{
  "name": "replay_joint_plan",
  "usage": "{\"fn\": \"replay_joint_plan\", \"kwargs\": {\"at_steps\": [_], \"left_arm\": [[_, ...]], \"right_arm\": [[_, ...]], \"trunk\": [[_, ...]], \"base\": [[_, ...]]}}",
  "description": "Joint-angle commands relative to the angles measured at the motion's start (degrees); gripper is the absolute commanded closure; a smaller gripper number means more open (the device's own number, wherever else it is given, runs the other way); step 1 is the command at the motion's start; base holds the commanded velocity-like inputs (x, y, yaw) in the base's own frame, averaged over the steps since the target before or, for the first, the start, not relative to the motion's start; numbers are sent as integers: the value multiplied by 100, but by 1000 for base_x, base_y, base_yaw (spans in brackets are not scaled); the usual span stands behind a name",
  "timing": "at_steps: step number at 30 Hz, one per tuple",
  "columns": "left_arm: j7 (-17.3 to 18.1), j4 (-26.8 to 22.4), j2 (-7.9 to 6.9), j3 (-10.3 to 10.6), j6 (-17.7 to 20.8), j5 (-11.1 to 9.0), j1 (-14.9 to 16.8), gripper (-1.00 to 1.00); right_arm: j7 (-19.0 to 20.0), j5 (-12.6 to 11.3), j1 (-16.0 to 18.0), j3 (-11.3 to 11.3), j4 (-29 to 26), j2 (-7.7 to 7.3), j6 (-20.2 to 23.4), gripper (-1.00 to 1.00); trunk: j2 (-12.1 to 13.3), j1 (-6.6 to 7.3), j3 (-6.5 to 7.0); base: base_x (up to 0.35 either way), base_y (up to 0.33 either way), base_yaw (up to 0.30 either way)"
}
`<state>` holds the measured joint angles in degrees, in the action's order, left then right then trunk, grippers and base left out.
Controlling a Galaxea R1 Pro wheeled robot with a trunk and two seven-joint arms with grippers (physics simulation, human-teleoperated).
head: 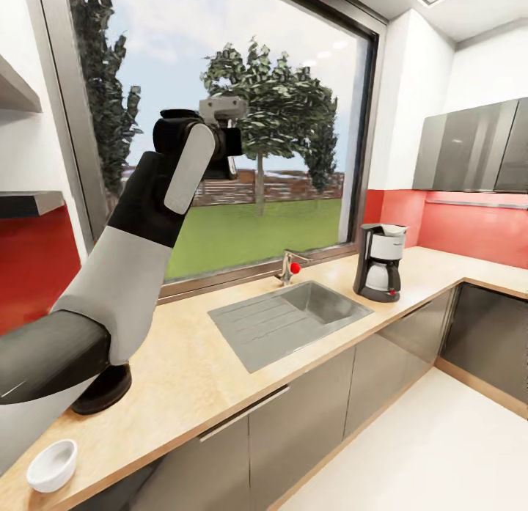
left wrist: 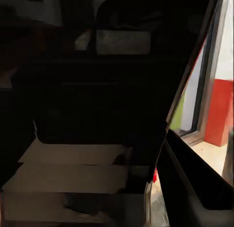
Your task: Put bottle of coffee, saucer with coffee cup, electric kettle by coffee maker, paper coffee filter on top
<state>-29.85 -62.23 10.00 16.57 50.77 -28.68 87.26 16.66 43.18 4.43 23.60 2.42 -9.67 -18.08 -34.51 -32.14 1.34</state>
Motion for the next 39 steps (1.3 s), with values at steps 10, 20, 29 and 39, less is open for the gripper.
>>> {"fn": "replay_joint_plan", "kwargs": {"at_steps": [10,20,29,39], "left_arm": [[160,-1379,0,1293,-465,-120,-1431,100],[1109,-1918,-364,1633,-1601,-118,-3041,100],[1096,-2209,-460,2437,-1909,-115,-3443,100],[1087,-2240,-484,2539,-1922,-124,-3491,100]], "right_arm": [[4,6,5,1,6,0,-32,-100],[-2,6,5,-3,4,0,-37,-100],[-5,6,5,-6,4,0,-38,-100],[-5,6,5,-13,4,0,-38,-100]], "trunk": [[-3,-1,-1],[-3,-1,-1],[-124,-67,-55],[-525,-287,-235]], "base": [[0,-19,0],[0,0,0],[0,0,0],[0,0,0]]}}
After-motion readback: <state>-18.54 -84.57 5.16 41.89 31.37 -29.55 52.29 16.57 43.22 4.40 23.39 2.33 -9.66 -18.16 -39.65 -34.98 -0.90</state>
